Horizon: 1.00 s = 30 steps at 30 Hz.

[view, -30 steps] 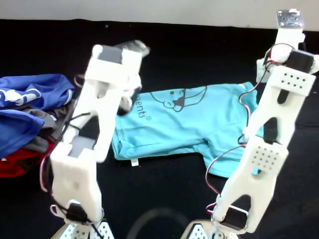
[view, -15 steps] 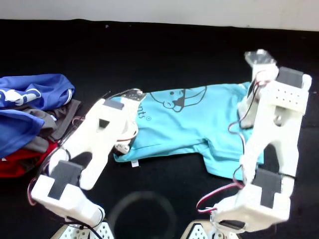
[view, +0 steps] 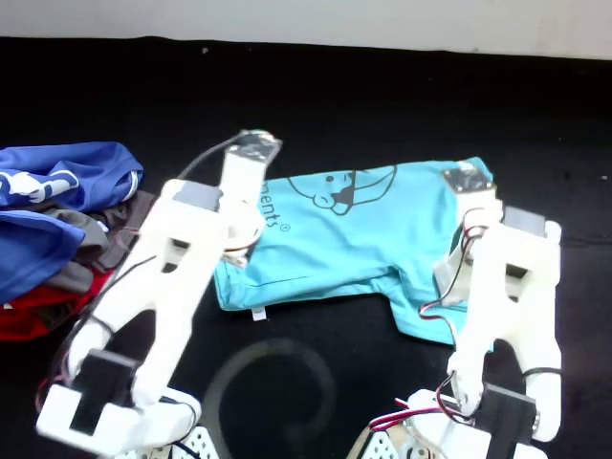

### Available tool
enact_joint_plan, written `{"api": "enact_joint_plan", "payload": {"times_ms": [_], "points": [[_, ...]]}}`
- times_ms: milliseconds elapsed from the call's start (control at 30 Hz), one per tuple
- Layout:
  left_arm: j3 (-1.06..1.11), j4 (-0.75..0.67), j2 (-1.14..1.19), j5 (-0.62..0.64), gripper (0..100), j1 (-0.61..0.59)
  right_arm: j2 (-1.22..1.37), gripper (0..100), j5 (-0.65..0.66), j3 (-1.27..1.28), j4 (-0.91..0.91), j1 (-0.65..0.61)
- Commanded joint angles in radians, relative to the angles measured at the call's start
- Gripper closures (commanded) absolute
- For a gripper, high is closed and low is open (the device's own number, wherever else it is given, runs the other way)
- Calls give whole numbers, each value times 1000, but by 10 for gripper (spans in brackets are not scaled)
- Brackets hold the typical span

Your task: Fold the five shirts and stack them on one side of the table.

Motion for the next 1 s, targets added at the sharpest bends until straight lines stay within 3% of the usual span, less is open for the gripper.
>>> {"api": "enact_joint_plan", "payload": {"times_ms": [0,133,333,633,833,967], "points": [[-39,-40,91,2,992,36,-42,992,12,61,-61,13],[-35,-32,191,0,992,30,-42,992,12,119,-101,13],[-25,100,153,-6,992,30,-42,990,12,147,-133,13],[45,98,122,-69,992,4,-44,988,15,136,-131,13],[-85,120,120,-66,992,-88,-42,988,147,136,-133,10],[-82,115,136,-64,992,-94,-42,892,226,136,-133,12]]}}
